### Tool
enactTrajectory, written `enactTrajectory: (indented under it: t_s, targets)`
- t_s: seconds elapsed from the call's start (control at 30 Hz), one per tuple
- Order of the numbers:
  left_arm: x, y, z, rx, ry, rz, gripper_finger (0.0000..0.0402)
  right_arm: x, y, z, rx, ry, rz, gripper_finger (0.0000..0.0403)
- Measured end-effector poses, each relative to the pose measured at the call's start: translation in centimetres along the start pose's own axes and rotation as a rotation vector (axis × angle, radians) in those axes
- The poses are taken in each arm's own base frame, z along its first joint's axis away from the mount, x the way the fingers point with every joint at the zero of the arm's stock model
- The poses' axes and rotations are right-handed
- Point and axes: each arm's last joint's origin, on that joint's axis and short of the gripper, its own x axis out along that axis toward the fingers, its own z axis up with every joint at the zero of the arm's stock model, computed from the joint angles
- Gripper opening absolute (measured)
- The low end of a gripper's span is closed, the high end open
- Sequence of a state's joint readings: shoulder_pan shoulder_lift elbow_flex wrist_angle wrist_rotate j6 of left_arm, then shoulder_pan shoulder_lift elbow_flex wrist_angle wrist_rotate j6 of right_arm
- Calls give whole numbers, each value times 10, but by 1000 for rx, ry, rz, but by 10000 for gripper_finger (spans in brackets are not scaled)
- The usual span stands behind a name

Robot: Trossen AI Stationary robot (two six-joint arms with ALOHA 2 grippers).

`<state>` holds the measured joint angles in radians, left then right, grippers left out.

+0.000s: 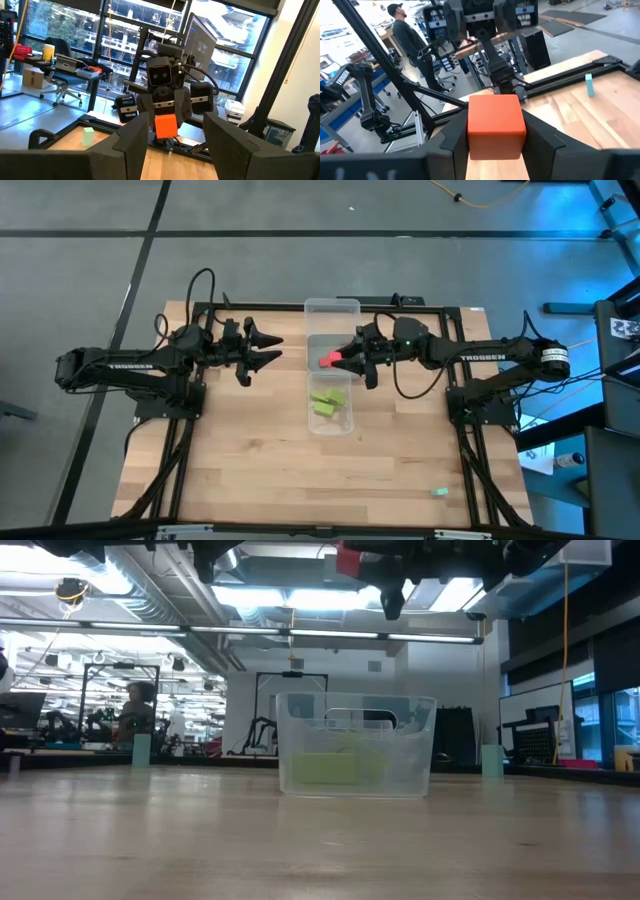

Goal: Sort & place blocks by color
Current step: Put the orange block into the gray bin

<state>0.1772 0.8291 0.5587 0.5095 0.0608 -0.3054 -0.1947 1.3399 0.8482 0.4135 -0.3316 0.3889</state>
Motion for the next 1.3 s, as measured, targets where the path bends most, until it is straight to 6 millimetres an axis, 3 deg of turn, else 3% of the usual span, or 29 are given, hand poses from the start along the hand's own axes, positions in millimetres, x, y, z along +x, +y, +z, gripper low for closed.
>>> enactTrajectory:
  t_s: [0.47,0.7,0.9,1.1,1.3]
  targets:
    - [0,0,0,0,-1,0,180,0,-4,-3,15,24,-106,137]
    - [0,0,0,0,-1,0,180,32,-11,18,-115,275,-250,137]
    - [0,0,0,1,-2,-1,180,57,-52,16,-93,409,-375,137]
    - [0,0,0,1,-2,-1,180,70,-105,-19,93,494,-526,137]
    - [0,0,0,1,-2,-1,180,77,-137,-52,261,532,-691,137]
